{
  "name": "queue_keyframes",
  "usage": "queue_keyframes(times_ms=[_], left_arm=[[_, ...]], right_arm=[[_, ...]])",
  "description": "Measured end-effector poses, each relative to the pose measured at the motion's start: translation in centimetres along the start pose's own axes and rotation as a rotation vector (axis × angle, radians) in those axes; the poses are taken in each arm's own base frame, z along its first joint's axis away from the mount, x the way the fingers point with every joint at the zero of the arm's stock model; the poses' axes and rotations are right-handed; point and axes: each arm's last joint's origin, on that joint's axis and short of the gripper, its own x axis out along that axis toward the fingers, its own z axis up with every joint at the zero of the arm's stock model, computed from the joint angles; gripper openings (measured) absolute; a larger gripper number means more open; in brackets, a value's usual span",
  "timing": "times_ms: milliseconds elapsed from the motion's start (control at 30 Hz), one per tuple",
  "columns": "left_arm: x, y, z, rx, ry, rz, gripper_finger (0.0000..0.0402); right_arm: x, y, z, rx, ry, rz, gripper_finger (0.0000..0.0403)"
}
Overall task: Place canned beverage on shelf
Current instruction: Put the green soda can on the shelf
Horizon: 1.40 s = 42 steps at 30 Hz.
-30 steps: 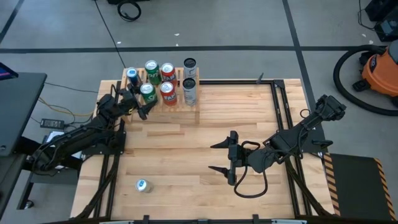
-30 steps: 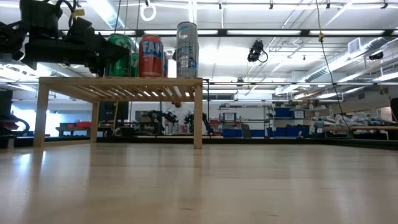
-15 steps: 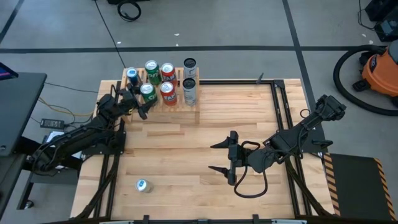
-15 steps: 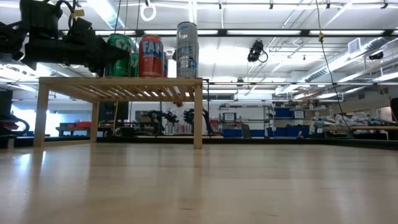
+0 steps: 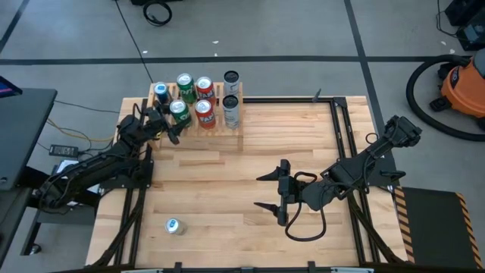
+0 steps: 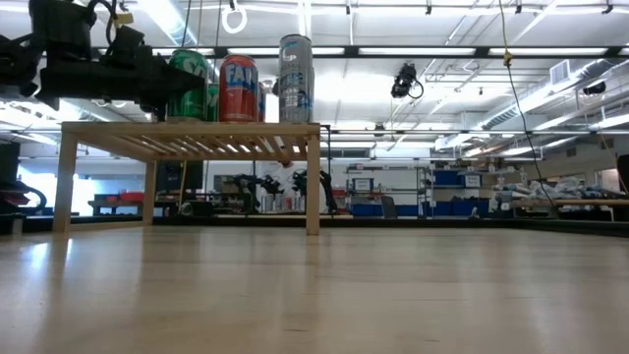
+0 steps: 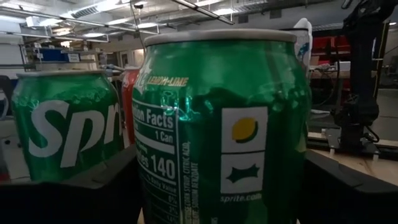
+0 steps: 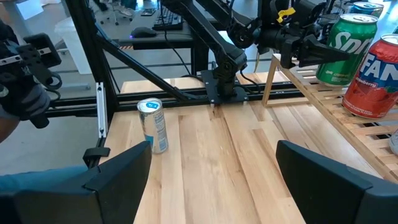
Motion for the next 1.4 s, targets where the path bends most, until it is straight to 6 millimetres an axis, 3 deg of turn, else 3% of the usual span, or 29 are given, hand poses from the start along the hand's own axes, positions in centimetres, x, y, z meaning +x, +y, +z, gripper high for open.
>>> queue_keyframes(times_ms=[767, 1233, 1400], left_arm=[[1.4, 0.4, -1.0, -0.049, 0.012, 0.004, 0.0325], [1.4, 0.4, -1.3, -0.043, 0.032, 0.004, 0.0392], [1.4, 0.4, -1.2, -0.035, 0.032, -0.008, 0.0397]], right_arm=[[0.0, 0.0, 0.0, 0.0, 0.0, 0.0, 0.0355], [0.0, 0.0, 0.0, 0.0, 0.0, 0.0, 0.0355], [0.0, 0.0, 0.0, 0.0, 0.0, 0.0, 0.0355]])
